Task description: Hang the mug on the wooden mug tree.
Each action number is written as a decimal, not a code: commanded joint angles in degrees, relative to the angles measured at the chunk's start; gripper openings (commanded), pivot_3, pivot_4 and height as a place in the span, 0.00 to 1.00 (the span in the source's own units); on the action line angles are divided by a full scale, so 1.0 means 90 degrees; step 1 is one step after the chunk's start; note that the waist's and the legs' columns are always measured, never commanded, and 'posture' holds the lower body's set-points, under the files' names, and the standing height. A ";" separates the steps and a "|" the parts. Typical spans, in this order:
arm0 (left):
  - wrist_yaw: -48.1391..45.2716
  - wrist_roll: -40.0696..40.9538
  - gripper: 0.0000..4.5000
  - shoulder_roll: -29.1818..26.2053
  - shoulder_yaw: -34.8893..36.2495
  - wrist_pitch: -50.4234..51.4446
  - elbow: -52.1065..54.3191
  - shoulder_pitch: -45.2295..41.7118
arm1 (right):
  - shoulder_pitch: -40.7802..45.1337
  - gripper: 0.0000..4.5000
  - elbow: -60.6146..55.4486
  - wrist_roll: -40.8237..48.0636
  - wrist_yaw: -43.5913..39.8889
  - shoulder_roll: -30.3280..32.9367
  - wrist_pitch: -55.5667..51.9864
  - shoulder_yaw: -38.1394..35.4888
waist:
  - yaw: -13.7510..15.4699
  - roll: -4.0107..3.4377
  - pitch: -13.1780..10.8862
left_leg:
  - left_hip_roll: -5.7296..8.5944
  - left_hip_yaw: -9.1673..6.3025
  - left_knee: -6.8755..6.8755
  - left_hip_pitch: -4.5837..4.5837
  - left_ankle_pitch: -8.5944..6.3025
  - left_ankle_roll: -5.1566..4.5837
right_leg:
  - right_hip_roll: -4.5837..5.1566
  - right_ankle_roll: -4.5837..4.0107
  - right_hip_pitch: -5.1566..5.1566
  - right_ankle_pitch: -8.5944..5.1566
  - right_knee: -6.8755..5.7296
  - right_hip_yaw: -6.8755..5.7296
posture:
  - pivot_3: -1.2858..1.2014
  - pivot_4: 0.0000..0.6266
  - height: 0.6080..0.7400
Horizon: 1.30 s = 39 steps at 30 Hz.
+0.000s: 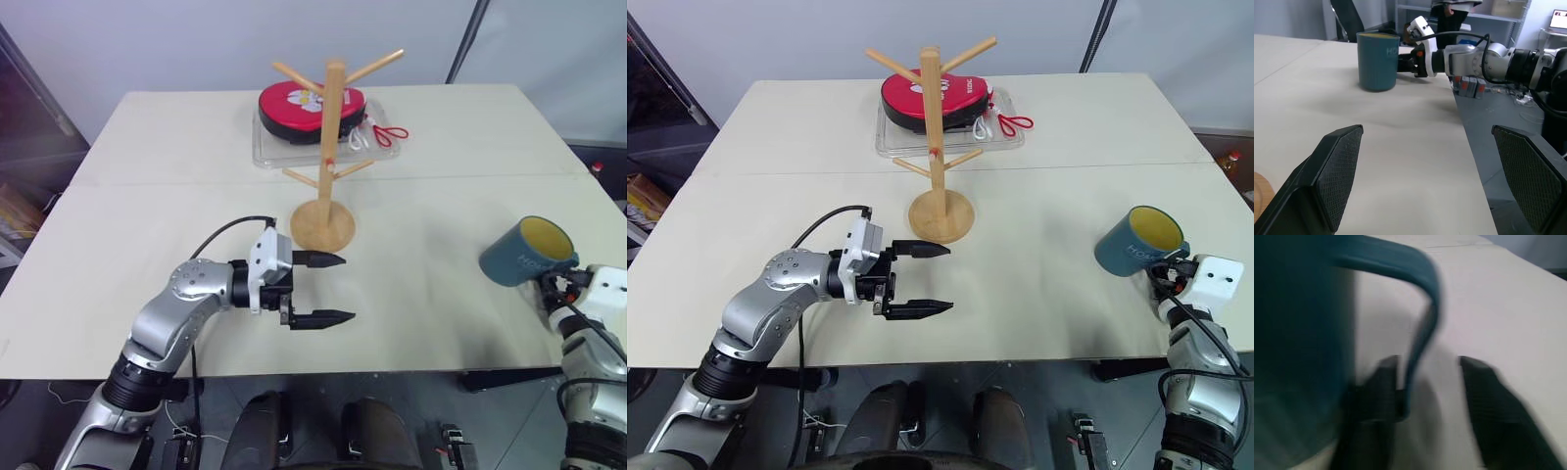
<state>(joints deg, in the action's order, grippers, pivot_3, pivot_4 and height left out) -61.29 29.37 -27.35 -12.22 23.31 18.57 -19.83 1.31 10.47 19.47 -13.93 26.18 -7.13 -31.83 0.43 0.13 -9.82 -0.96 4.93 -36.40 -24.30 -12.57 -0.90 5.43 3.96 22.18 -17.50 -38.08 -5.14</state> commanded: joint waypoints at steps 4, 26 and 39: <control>-0.0023 0.0032 1.00 -0.0045 0.0098 -0.0159 0.0137 0.0082 | -0.0083 0.01 -0.0366 0.0153 -0.0044 -0.0048 0.0000 -0.0042 | 0.0005 0.0002 0.0000 | 0.0000 0.0000 0.0000 0.0002 0.0000 0.0000 | 0.0001 0.0000 -0.0003 0.0000 0.0000 0.0000 | 0.52 0.24 1.00; 0.0379 -0.0470 1.00 -0.0578 0.1472 -0.1211 -0.1734 -0.0106 | 0.2090 0.01 -0.6734 -0.1182 -0.0256 0.1171 -0.4637 0.4323 | -0.0097 0.0038 -0.0021 | -0.0012 -0.0006 -0.0009 -0.0013 -0.0001 0.0000 | -0.0005 -0.0001 0.0015 0.0000 0.0001 0.0003 | 0.52 0.24 1.00; 0.0570 0.0035 1.00 -0.0807 0.2315 -0.0942 -0.1521 0.0115 | 0.4357 0.01 -0.6051 -0.1887 0.0190 0.0213 -0.6415 0.5937 | -0.0137 0.0039 -0.0022 | -0.0003 -0.0002 -0.0013 -0.0023 -0.0005 -0.0007 | 0.0009 -0.0001 0.0024 0.0001 -0.0003 -0.0002 | 0.52 0.24 1.00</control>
<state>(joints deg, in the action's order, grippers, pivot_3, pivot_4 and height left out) -55.81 28.05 -33.80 6.84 14.47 2.39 -19.08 38.87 -43.35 3.83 -13.15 28.70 -64.52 22.08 -0.80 0.48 -10.01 -0.99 4.91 -36.51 -24.51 -12.61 -0.96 5.52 3.95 22.41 -17.49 -38.11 -5.16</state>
